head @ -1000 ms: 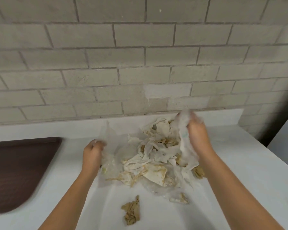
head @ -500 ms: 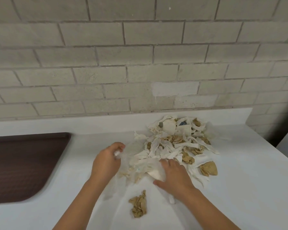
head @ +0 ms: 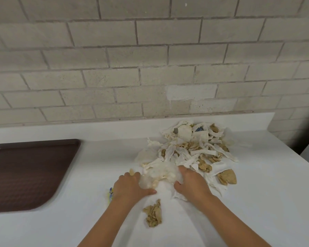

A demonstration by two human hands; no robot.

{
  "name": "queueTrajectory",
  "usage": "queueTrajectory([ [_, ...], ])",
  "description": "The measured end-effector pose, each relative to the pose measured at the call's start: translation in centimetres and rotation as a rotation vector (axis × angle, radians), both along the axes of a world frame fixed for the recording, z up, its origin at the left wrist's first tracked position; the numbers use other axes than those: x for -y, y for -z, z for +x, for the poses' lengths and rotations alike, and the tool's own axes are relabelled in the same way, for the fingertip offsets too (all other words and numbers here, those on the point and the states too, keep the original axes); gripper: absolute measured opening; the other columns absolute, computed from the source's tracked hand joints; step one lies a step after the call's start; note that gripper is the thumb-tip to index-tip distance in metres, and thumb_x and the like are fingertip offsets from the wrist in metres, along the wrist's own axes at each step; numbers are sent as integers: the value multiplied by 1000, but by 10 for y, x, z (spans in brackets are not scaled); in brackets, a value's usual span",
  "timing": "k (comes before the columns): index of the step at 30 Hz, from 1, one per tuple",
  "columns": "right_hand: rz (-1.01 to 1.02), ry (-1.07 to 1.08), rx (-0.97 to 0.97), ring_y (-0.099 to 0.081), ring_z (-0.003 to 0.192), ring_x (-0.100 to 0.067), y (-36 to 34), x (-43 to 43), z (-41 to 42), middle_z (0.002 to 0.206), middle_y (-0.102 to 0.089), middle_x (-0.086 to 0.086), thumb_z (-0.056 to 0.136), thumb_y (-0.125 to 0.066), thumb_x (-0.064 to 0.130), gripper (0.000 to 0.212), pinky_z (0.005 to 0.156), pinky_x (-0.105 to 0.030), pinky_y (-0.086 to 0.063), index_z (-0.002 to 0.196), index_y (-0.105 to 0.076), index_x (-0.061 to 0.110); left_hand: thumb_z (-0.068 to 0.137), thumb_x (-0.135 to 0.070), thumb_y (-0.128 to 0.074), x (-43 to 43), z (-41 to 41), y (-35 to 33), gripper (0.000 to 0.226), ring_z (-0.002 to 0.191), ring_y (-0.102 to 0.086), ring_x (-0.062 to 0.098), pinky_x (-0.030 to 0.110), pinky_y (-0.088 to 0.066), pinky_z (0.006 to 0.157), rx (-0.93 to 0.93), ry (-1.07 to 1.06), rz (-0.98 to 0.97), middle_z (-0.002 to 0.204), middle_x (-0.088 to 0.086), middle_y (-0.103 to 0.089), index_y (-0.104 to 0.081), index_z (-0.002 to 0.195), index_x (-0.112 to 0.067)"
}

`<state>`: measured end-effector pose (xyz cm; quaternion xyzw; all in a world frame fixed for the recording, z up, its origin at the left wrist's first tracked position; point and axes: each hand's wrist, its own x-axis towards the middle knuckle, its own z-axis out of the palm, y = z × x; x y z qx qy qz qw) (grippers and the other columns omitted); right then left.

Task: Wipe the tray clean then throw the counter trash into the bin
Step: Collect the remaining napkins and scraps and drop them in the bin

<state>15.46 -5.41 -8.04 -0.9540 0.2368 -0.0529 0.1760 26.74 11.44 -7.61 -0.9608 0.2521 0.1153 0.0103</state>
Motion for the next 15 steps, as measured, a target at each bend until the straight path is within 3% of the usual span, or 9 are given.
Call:
queueTrajectory([
  [3,186,74,78,-58,100,-21,-10,7,-4,114,-60,-7,88,-56,36,63,71,-25,-41,143,-33,16,88,-63,-40,3,0,11,56,107,-52,22,29,-44,77,111,-15,-65,118,4,-45,-49,124,-21],
  [6,309,149,198,-59,98,-21,-20,17,-9,113,-63,-6,84,-62,36,65,72,-23,-41,141,-38,15,91,-39,-46,2,2,17,34,102,-56,22,28,-42,70,132,-3,-190,113,4,-49,-58,113,-17],
  [10,523,241,433,-63,75,-5,-35,25,-16,86,-66,6,79,-69,28,39,57,-19,-44,115,-59,15,81,-20,-53,-6,0,12,8,84,-59,21,26,-37,59,69,-59,-453,84,-1,-55,-54,84,-13],
  [14,778,334,624,-53,43,5,-55,28,-29,56,-59,12,83,-69,17,10,42,-9,-38,87,-61,13,81,-17,-59,-11,-7,-9,10,64,-52,18,26,-34,48,25,-127,-695,68,-4,-54,-50,85,-15],
  [15,836,358,634,-49,37,4,-61,28,-34,45,-54,15,84,-68,17,12,39,-8,-34,78,-58,15,80,-16,-61,-11,-11,-17,13,63,-53,19,27,-35,49,14,-144,-771,68,-3,-55,-51,89,-15],
])
